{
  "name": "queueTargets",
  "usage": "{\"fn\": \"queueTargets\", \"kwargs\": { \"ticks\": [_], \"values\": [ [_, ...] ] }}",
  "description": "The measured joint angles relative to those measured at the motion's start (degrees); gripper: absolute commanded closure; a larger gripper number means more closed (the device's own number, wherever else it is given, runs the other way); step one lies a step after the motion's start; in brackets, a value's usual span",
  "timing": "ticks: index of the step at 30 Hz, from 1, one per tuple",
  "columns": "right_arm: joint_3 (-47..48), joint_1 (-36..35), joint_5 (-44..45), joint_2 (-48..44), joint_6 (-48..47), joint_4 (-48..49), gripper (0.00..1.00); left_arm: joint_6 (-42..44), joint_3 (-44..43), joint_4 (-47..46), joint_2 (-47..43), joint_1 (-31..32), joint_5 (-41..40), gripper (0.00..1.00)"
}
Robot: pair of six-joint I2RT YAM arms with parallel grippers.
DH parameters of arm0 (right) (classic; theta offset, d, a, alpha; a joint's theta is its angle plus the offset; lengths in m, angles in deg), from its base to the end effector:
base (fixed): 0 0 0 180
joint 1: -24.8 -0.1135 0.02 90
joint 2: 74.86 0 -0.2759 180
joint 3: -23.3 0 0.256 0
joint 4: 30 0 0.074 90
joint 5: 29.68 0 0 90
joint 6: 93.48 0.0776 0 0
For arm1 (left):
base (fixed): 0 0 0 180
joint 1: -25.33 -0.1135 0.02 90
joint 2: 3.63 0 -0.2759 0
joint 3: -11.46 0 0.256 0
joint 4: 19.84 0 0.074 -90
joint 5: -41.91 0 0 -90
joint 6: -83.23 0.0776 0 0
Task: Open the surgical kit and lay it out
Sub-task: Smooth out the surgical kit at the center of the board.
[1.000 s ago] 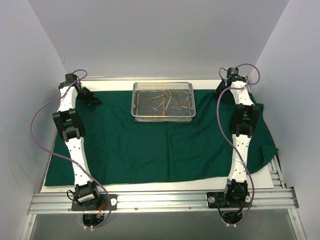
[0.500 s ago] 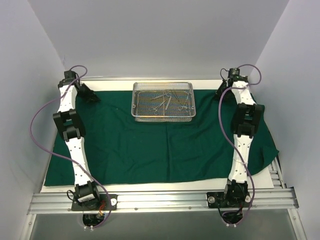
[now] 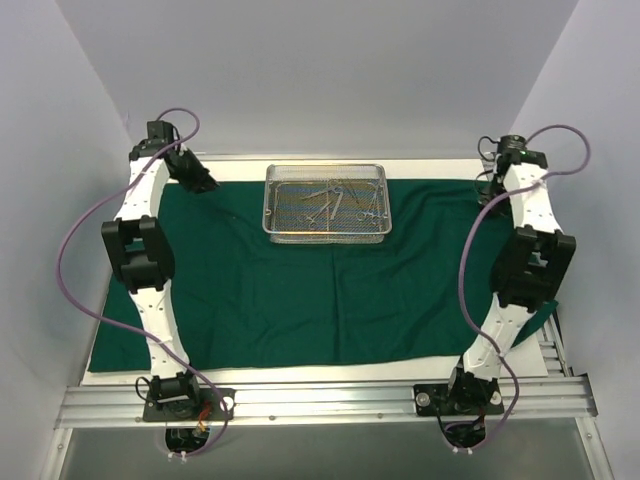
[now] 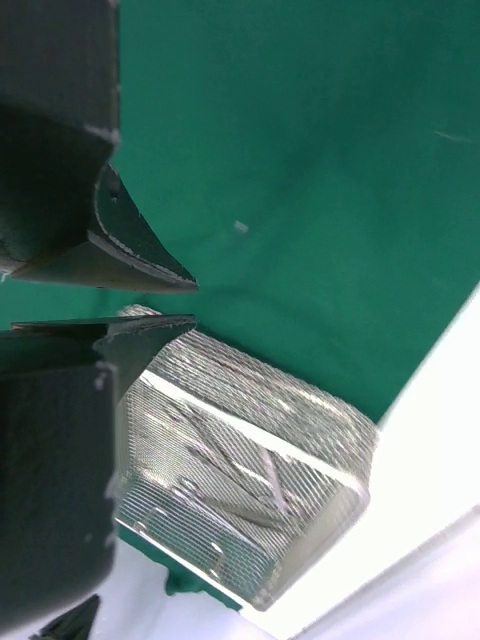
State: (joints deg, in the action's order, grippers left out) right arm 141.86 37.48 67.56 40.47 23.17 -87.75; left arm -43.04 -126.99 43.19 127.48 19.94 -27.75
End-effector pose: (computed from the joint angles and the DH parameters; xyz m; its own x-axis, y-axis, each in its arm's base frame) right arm 0.4674 -0.1152 0.2544 -0.5804 0.5867 -0.5648 0.6147 0.7705 0.1686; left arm 0.5382 0.0237 0.2329 -0.7263 -0.6257 -0.2846 -0.4002 0.7216 -0.5649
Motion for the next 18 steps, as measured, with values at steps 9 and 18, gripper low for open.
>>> {"fn": "queueTargets", "kwargs": {
  "ticks": [9,18],
  "values": [
    [-19.3,1.8,12.0,-9.0,2.4,-3.3,1.00,1.7,17.7,-2.1,-2.7,-0.7,0.5,0.78],
    [-32.9,2.4,19.8,-9.1,6.6,-4.2,1.00,2.5,20.7,-3.0,-2.7,-0.7,2.0,0.79]
  ]
}}
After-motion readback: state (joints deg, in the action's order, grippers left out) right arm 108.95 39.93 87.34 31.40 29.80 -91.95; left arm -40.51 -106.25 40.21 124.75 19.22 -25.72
